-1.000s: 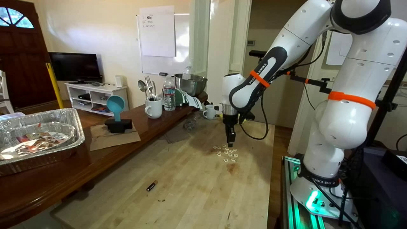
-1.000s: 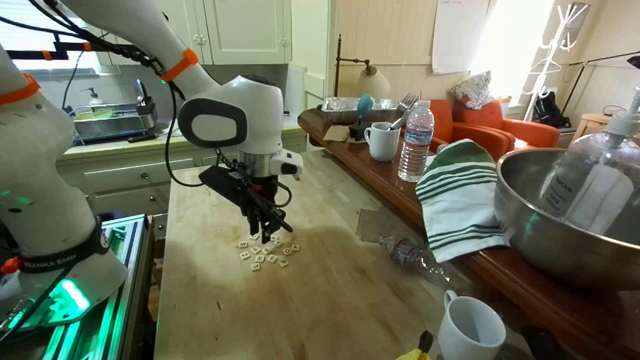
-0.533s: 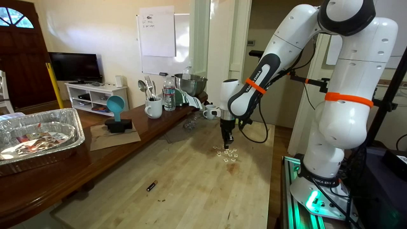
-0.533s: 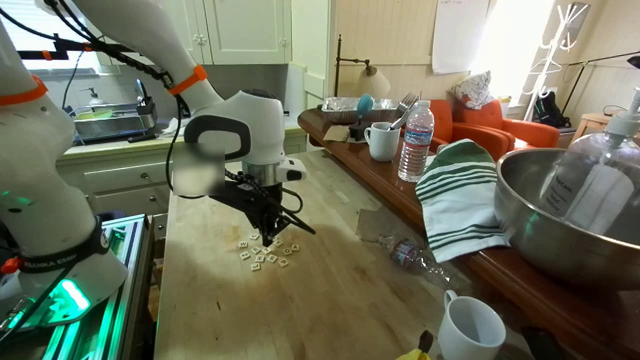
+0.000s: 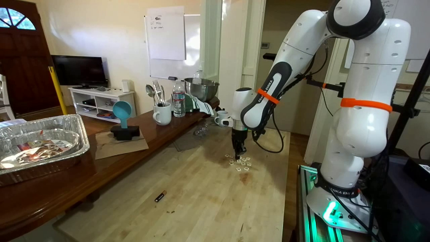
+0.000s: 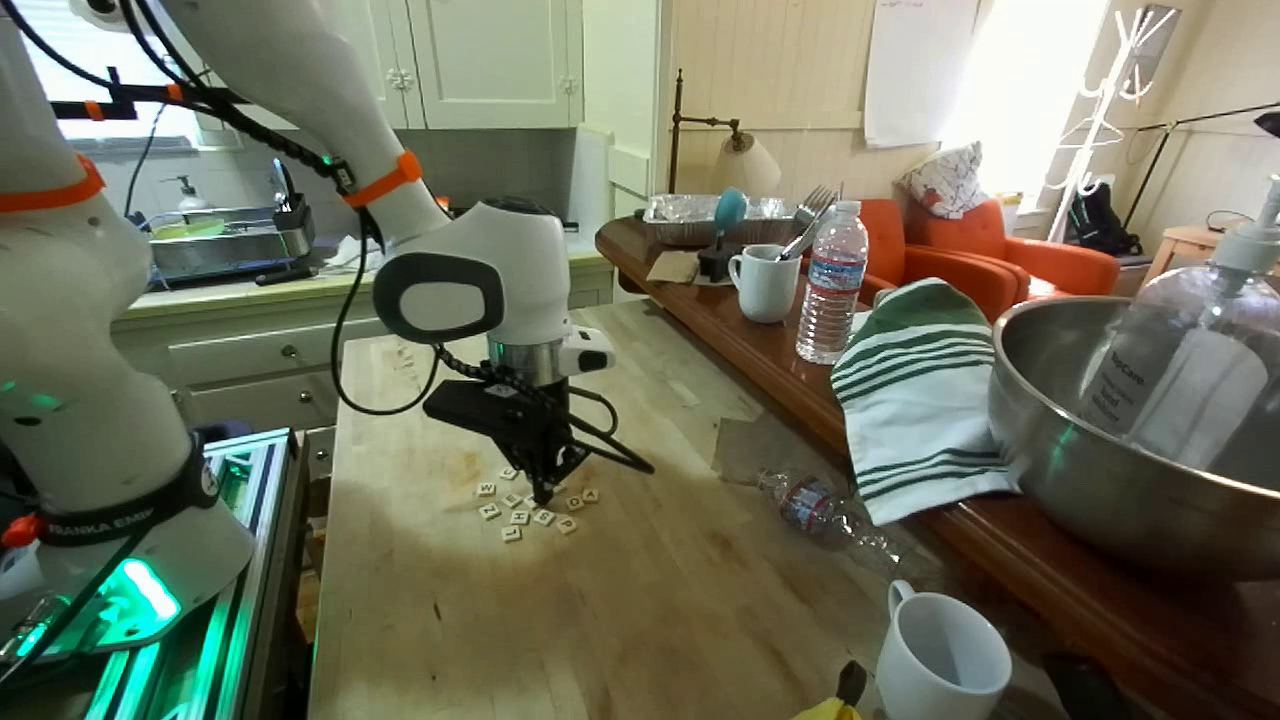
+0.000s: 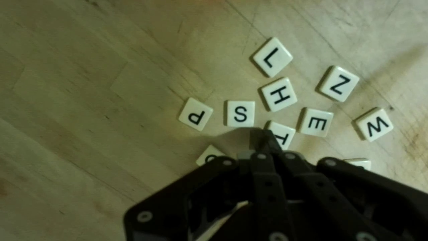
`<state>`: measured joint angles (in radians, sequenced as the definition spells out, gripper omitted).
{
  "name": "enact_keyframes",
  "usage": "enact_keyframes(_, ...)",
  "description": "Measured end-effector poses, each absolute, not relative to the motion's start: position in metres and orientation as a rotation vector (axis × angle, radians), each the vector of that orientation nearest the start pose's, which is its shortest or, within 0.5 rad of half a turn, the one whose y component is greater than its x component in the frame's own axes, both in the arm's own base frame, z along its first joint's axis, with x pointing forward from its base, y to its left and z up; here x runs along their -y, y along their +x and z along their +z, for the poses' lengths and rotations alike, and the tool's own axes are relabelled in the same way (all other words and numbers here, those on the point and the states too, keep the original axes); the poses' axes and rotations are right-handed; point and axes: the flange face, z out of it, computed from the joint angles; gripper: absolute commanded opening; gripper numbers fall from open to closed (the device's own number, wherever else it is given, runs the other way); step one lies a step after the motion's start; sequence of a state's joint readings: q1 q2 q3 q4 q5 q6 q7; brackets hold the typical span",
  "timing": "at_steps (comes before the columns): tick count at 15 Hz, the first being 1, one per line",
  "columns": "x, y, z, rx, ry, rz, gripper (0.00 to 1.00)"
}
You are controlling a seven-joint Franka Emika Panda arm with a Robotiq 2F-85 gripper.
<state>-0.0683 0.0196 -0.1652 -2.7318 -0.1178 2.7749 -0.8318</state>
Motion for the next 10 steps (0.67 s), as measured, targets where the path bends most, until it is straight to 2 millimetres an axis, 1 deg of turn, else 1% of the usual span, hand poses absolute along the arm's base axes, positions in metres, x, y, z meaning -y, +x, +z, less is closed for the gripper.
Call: enact_keyframes(10,0.0897,0.3914,0.2195,1.098,-2.997,0.000,0.00)
